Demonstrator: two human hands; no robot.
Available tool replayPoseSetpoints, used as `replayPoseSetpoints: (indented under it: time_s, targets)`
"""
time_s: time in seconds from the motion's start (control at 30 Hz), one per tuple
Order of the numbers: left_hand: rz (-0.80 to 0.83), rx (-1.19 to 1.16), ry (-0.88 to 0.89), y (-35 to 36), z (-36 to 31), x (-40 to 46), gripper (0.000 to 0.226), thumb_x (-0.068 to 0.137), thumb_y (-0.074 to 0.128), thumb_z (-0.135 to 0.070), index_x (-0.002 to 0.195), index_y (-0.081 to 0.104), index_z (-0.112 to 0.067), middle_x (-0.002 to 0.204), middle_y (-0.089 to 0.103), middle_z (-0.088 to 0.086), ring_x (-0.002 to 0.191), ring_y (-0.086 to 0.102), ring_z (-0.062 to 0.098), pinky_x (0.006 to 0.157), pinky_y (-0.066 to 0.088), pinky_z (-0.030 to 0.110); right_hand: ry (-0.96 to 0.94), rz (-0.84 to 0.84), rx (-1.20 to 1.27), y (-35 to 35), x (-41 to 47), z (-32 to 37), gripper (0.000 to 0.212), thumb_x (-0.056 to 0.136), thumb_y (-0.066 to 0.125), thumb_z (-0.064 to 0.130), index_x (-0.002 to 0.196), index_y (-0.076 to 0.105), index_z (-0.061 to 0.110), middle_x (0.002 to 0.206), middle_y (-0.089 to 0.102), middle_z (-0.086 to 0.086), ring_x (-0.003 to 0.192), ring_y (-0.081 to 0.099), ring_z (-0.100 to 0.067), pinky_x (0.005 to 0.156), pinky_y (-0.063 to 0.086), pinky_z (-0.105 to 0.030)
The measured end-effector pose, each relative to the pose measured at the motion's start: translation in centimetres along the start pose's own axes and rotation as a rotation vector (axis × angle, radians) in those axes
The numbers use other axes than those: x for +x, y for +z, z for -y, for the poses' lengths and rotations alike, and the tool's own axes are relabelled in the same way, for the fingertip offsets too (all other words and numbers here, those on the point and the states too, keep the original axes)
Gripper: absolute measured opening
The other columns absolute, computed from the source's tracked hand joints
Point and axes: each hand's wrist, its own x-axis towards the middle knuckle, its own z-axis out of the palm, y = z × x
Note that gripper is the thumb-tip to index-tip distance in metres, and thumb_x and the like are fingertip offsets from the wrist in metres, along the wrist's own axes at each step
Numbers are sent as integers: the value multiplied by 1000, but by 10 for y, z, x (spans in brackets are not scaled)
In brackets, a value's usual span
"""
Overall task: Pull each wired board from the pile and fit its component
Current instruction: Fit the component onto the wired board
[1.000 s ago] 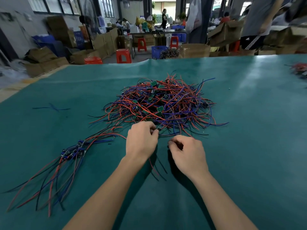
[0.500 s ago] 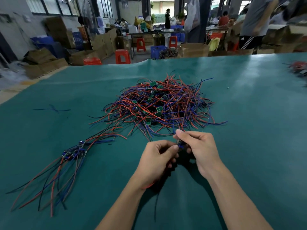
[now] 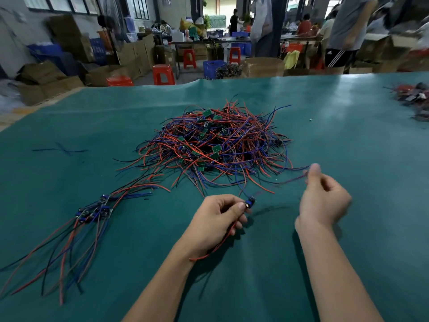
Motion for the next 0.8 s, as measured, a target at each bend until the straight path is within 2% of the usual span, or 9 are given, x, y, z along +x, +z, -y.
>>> replayPoseSetpoints:
  time_s: [0.07, 0.13, 0.2, 0.23, 0.3, 0.43, 0.5, 0.67, 0.8]
  targets:
    - [-129, -71, 23, 1, 1, 3, 22, 103, 52, -5, 88, 67, -9, 65, 65, -4, 53, 54, 3, 50, 44, 15, 28, 54, 26, 1, -7, 3, 40, 85, 59, 58, 68, 71, 24, 60, 63, 6, 62, 54, -18, 67, 45, -41]
    - [-215, -123, 37, 2, 1, 4, 21, 102, 52, -1, 89, 66, -10, 69, 67, -1, 54, 56, 4, 52, 47, 16, -2, 373, -46, 5, -25, 6, 43, 81, 60, 61, 71, 74, 22, 61, 68, 4, 62, 59, -15, 63, 45, -39]
    - [-220, -118, 49, 2, 2, 3, 22, 102, 52, 1, 92, 68, -12, 74, 70, 0, 58, 59, 5, 55, 49, 18, -111, 769, -189, 8, -47, 7, 40, 77, 65, 62, 77, 77, 24, 64, 70, 3, 62, 61, -9, 58, 44, -31]
    - [-204, -99, 63, 2, 2, 2, 25, 101, 52, 3, 94, 69, -14, 76, 71, -1, 61, 61, 5, 57, 49, 19, -162, 909, -211, 9, -54, 7, 35, 78, 68, 58, 79, 77, 24, 63, 69, 4, 60, 59, -7, 56, 44, -28]
    - [-180, -72, 86, 2, 2, 1, 30, 100, 50, 6, 96, 71, -15, 80, 72, -2, 69, 63, 8, 59, 50, 19, -230, 1018, -160, 8, -58, 6, 22, 84, 75, 43, 80, 77, 21, 61, 67, 4, 57, 57, -5, 56, 43, -20]
    - [-154, -77, 58, 2, -2, 1, 27, 100, 50, 5, 100, 71, -10, 73, 71, 0, 59, 62, 9, 53, 48, 17, -262, 961, -89, 6, -54, 5, 13, 90, 77, 28, 79, 77, 21, 68, 72, 6, 61, 58, -2, 61, 45, -14]
    - [-105, -56, 33, 1, -4, 1, 24, 100, 49, 4, 97, 71, -6, 67, 69, 0, 53, 60, 8, 48, 46, 17, -217, 868, -41, 8, -52, 7, 14, 90, 77, 24, 78, 77, 18, 65, 69, 10, 57, 53, 0, 57, 43, -14]
    - [60, -5, 12, -4, -7, -3, 23, 101, 53, -2, 89, 71, -10, 69, 71, 3, 53, 62, 10, 50, 46, 17, 23, 650, 127, 5, -39, 15, 15, 93, 73, 22, 78, 74, 16, 75, 70, 2, 62, 54, -5, 51, 40, -20]
    - [206, -28, 4, -14, -8, -9, 17, 85, 64, -18, 70, 71, -13, 61, 68, 7, 51, 59, 12, 53, 43, 20, 303, 367, 436, -8, -12, 31, 22, 99, 64, 21, 78, 66, 15, 66, 66, 2, 52, 52, -5, 49, 34, -19]
